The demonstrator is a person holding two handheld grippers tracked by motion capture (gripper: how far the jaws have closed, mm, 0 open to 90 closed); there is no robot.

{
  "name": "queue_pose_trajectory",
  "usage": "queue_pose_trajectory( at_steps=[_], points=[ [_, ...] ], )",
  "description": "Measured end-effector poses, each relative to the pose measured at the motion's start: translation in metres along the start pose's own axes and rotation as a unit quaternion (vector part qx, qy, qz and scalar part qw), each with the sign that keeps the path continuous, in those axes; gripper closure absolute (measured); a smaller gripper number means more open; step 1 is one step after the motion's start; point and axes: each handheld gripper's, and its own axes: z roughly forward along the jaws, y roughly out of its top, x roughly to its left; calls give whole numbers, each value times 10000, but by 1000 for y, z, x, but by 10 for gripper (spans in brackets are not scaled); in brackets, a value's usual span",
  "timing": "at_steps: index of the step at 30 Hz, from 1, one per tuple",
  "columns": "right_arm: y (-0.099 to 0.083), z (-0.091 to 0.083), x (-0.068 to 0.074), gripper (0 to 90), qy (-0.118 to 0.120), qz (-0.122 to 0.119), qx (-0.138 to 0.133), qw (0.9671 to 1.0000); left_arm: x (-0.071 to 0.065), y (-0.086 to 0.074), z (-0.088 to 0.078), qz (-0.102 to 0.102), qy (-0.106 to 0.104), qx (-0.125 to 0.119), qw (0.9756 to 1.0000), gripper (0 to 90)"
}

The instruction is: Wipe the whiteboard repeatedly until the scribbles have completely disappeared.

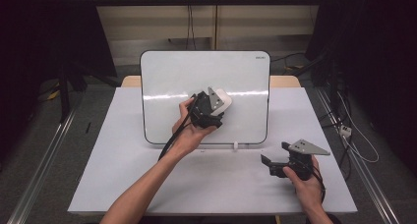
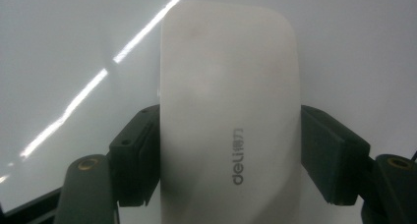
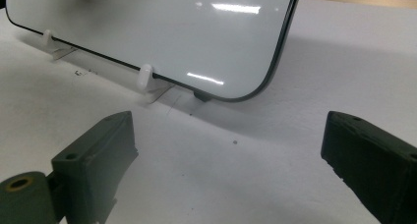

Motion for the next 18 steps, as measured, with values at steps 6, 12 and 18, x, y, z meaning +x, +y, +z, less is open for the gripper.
queue_pose_trajectory(
  at_steps=[6,12,18],
  points=[
    [0,0,0,63,-5,-2,0,10000,25,-5,-9,-161,92,-13,9998,299],
    [0,1,1,63,-11,-10,4,10000,49,-9,-17,-462,209,-97,9987,299],
    [0,1,0,63,-12,6,5,10000,68,-11,-24,-584,322,-103,9977,300]
  ],
)
